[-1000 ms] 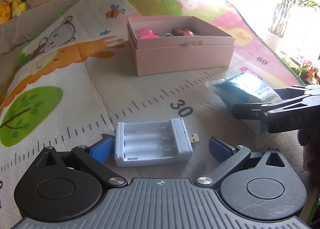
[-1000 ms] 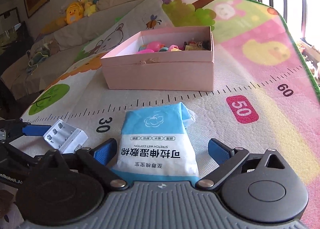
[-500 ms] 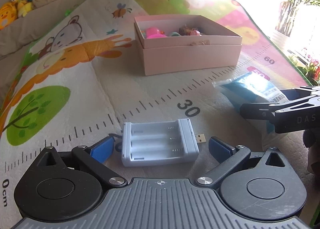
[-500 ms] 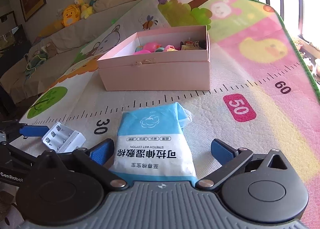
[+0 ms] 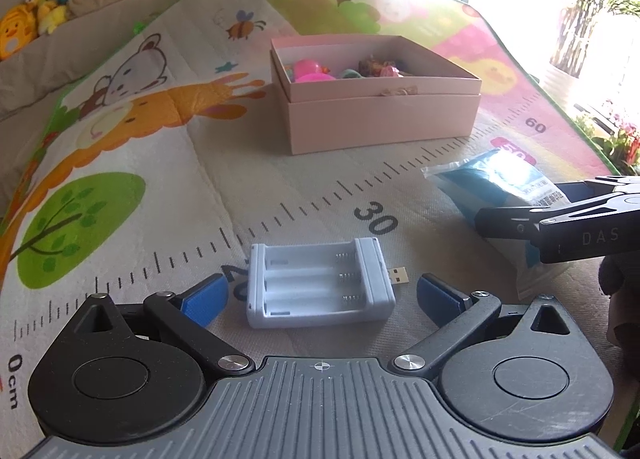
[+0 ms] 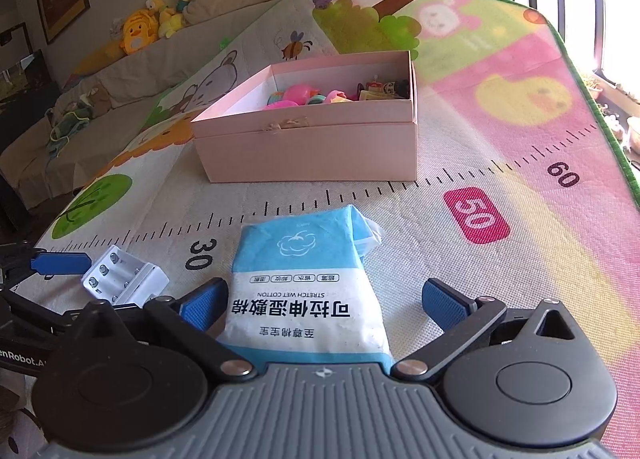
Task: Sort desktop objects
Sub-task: 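Close the right gripper on the wipes pack while the left closes on the battery charger, then carry the wipes pack and charger into the pink box and open both grippers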
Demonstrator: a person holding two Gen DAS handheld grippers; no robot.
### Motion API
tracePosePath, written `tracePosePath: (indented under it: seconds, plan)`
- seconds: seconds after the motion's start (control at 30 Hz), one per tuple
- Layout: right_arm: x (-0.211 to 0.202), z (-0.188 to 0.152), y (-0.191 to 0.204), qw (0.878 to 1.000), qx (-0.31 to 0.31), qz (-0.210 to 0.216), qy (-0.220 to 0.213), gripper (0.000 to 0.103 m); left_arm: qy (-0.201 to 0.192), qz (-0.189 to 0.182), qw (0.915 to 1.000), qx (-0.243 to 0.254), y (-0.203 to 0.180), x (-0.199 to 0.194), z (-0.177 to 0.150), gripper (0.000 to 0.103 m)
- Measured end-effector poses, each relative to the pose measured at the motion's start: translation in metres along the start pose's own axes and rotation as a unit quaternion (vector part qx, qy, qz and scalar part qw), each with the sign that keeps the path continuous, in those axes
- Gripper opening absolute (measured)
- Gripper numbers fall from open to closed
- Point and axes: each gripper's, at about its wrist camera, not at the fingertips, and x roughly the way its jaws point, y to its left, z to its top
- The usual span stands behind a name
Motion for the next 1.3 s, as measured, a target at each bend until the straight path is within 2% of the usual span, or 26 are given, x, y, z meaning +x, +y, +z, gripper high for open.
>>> tracePosePath:
  seconds: [0.1,0.2,0.27,0.3,0.57,0.8,0.9,0.97,1.1,1.17,1.23,1.3]
  plan:
    - [0.0,0.0,-0.001,1.0,0.002,-0.001,-0.001,0.103,-0.001,-0.001,1.0,0.003,-0.003,-0.002,-0.002,0.102]
    - [-0.001,0.0,-0.002,1.0,0.006,-0.001,-0.003,0.103,0.003,0.005,1.0,0.0,-0.003,-0.001,-0.003,0.097]
    - [-0.001,0.0,-0.003,1.0,0.009,-0.001,-0.004,0.103,0.008,0.008,0.9999,-0.004,-0.002,-0.001,-0.003,0.084]
    - [-0.002,0.0,-0.004,1.0,0.011,-0.001,-0.005,0.103,0.009,0.009,0.9999,-0.006,-0.001,-0.001,-0.003,0.082]
    - [-0.007,-0.004,0.002,1.0,0.002,-0.01,-0.009,0.103,-0.001,0.002,0.9999,-0.01,-0.002,-0.016,-0.01,0.082]
    - [-0.033,-0.013,0.029,0.997,-0.061,0.041,0.004,0.103,-0.001,-0.015,0.9999,-0.008,-0.006,-0.029,-0.028,0.082]
    - [-0.044,-0.006,0.034,0.997,-0.074,0.026,-0.017,0.103,-0.004,-0.017,0.9998,-0.01,-0.006,-0.031,-0.03,0.083]
    - [-0.044,0.005,0.032,0.997,-0.072,0.011,-0.022,0.103,-0.007,-0.013,0.9998,-0.014,-0.006,-0.031,-0.027,0.089]
    - [-0.019,0.024,0.023,0.999,-0.035,-0.009,0.025,0.103,-0.01,-0.007,0.9998,-0.014,-0.008,-0.023,-0.014,0.091]
    - [-0.006,0.027,0.019,0.999,-0.013,-0.005,0.044,0.102,-0.01,-0.006,0.9999,-0.009,-0.011,-0.018,-0.009,0.091]
    - [0.004,0.027,0.018,0.998,-0.003,0.001,0.06,0.094,-0.011,-0.004,0.9999,0.0,-0.014,-0.015,-0.006,0.09]
    - [0.01,0.024,0.019,0.997,-0.005,0.0,0.072,0.08,-0.01,-0.003,0.9999,0.009,-0.018,-0.013,-0.005,0.087]
